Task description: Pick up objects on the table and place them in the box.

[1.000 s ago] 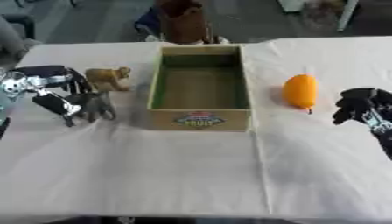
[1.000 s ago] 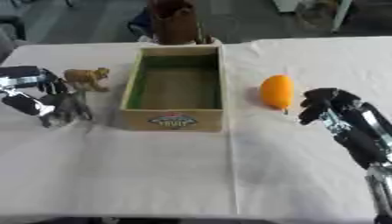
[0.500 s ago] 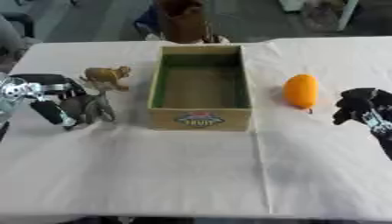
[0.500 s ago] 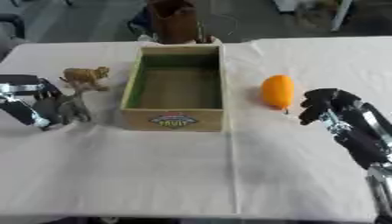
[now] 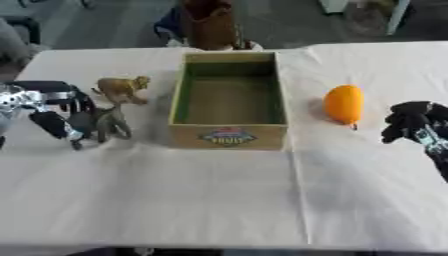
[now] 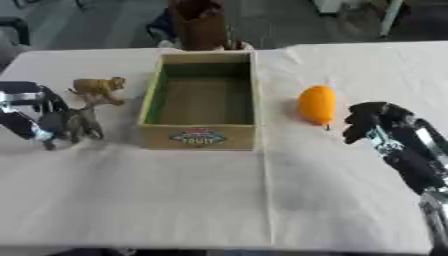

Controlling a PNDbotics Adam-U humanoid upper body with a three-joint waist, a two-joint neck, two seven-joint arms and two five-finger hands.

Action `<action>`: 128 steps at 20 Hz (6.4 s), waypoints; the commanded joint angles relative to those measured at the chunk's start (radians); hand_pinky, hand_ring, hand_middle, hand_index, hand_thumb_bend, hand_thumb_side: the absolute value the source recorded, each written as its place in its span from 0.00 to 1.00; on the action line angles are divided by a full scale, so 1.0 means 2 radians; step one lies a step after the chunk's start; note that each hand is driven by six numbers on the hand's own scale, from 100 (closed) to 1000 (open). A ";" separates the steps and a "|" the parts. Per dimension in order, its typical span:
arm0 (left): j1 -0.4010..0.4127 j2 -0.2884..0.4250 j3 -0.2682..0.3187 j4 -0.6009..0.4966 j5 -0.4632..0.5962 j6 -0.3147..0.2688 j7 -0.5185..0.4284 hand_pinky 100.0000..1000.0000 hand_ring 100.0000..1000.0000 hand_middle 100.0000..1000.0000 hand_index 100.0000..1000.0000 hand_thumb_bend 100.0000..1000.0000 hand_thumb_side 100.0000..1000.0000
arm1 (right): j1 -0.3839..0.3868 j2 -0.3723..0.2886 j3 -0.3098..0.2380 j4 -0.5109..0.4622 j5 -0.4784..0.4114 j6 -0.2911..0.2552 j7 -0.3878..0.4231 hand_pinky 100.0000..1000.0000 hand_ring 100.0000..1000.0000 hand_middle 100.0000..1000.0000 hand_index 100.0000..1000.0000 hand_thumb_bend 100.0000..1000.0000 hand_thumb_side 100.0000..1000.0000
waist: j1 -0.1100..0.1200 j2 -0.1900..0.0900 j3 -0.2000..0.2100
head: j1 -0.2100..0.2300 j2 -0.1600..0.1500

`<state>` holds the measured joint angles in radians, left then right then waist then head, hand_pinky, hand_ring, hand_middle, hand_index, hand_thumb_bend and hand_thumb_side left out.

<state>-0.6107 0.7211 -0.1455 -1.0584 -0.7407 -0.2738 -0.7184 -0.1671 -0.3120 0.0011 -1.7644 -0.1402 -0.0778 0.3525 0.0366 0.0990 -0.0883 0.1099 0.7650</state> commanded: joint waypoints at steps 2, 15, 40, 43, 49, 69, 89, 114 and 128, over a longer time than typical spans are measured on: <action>-0.003 0.008 -0.002 0.004 -0.007 -0.001 0.001 0.67 0.60 0.57 0.75 0.16 0.16 | -0.004 -0.007 -0.001 -0.006 -0.001 0.000 0.001 0.50 0.52 0.55 0.70 0.00 0.45 | -0.001 -0.005 0.000 | 0.002 0.003; -0.028 0.011 0.010 -0.026 0.028 0.009 0.034 0.58 0.45 0.40 0.61 0.00 0.06 | -0.003 -0.008 -0.002 -0.006 -0.001 -0.001 0.001 0.50 0.52 0.55 0.70 0.00 0.44 | -0.002 -0.007 0.002 | 0.004 0.003; -0.165 -0.166 -0.042 -0.008 -0.035 -0.029 0.053 0.57 0.47 0.40 0.62 0.00 0.09 | -0.026 0.002 0.022 -0.007 -0.007 0.002 0.027 0.50 0.53 0.55 0.70 0.00 0.45 | -0.001 0.006 -0.063 | 0.036 -0.002; -0.156 -0.178 -0.043 0.012 -0.053 -0.031 0.063 0.58 0.48 0.42 0.63 0.00 0.10 | -0.026 0.003 0.022 -0.007 -0.007 0.003 0.027 0.50 0.53 0.55 0.70 0.00 0.45 | 0.001 0.007 -0.064 | 0.037 -0.002; -0.144 -0.185 -0.048 0.039 -0.079 -0.041 0.059 0.60 0.52 0.46 0.67 0.00 0.15 | -0.026 0.005 0.022 -0.006 -0.006 0.004 0.029 0.50 0.53 0.55 0.70 0.00 0.45 | 0.001 0.006 -0.064 | 0.035 -0.002; -0.138 -0.057 0.012 -0.082 -0.001 -0.014 0.017 0.70 0.65 0.62 0.80 0.34 0.37 | -0.016 -0.001 0.014 -0.003 -0.003 0.002 0.022 0.50 0.53 0.55 0.70 0.00 0.45 | 0.003 -0.005 -0.043 | 0.015 0.002; -0.099 -0.029 0.058 0.078 -0.098 0.039 0.139 0.71 0.67 0.61 0.79 0.26 0.24 | -0.013 -0.002 0.011 -0.003 0.000 0.001 0.019 0.50 0.54 0.55 0.70 0.00 0.45 | 0.002 0.000 -0.040 | 0.005 0.000; -0.081 -0.053 0.057 0.127 -0.131 0.048 0.222 0.57 0.46 0.40 0.63 0.00 0.06 | -0.017 0.000 0.009 -0.005 0.006 -0.003 0.020 0.50 0.54 0.55 0.70 0.00 0.46 | -0.001 0.016 -0.046 | 0.003 -0.007; -0.105 -0.036 0.046 0.048 -0.058 0.035 0.183 0.51 0.39 0.32 0.55 0.00 0.08 | -0.013 0.000 0.008 -0.002 0.003 -0.002 0.019 0.50 0.54 0.55 0.70 0.00 0.45 | -0.001 0.004 -0.042 | 0.000 -0.003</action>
<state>-0.7950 0.6014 -0.0538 -0.9217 -0.8824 -0.1989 -0.3440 -0.1845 -0.2958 0.0248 -1.7579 -0.1326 -0.0816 0.3933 0.0353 0.1218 -0.1726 0.1122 0.7559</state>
